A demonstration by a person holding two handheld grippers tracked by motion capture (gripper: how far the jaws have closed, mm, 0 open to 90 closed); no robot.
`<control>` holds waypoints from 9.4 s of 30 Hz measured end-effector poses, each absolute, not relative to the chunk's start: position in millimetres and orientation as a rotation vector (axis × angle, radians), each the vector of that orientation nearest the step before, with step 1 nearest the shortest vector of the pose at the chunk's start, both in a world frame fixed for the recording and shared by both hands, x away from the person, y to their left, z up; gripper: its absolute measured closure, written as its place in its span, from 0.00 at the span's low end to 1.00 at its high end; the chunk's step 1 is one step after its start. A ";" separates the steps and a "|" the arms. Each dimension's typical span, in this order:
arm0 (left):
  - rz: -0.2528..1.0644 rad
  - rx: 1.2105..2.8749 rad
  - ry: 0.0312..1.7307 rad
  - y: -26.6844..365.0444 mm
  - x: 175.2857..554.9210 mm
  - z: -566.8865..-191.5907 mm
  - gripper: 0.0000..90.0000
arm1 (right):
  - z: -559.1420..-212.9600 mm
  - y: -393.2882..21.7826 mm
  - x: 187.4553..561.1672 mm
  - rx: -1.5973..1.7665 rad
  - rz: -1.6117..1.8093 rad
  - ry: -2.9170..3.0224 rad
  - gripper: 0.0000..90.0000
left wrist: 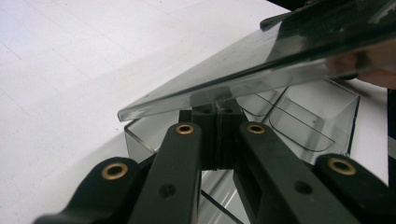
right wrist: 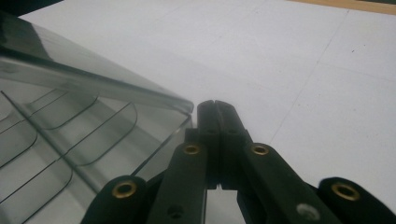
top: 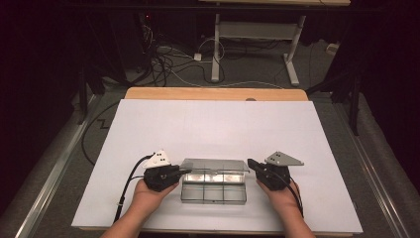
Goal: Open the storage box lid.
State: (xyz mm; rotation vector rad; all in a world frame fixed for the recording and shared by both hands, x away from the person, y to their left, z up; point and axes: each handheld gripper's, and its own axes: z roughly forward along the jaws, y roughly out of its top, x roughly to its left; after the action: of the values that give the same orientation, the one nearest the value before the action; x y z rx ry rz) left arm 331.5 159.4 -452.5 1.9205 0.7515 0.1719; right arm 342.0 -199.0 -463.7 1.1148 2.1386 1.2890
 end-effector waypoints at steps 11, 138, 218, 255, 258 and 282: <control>0.183 1.909 0.759 158.7 342.0 -450.6 0.97 | -458.2 -190.2 360.3 1.152 1.331 2.101 1.00; 0.213 1.944 1.107 151.8 430.6 -468.3 0.97 | -464.9 -172.7 419.7 1.175 1.202 2.156 1.00; 0.243 2.043 0.929 202.8 298.9 -481.8 0.87 | -472.5 -236.3 294.7 1.133 1.221 2.163 0.85; 0.322 1.999 0.923 215.1 306.2 -467.9 0.00 | -468.7 -237.7 298.9 1.162 1.225 2.105 0.00; 0.327 2.018 0.933 220.6 307.2 -468.6 0.00 | -466.8 -237.0 299.9 1.154 1.228 2.097 0.00; 0.385 1.975 1.008 272.1 313.7 -462.9 0.10 | -468.9 -230.2 300.0 1.131 1.219 2.126 0.00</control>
State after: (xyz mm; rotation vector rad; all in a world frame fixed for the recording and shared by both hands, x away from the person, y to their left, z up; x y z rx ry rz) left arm 313.7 272.1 -462.9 1.9755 1.0085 0.3848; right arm 300.0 -230.2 -468.9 1.1307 2.1265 1.2188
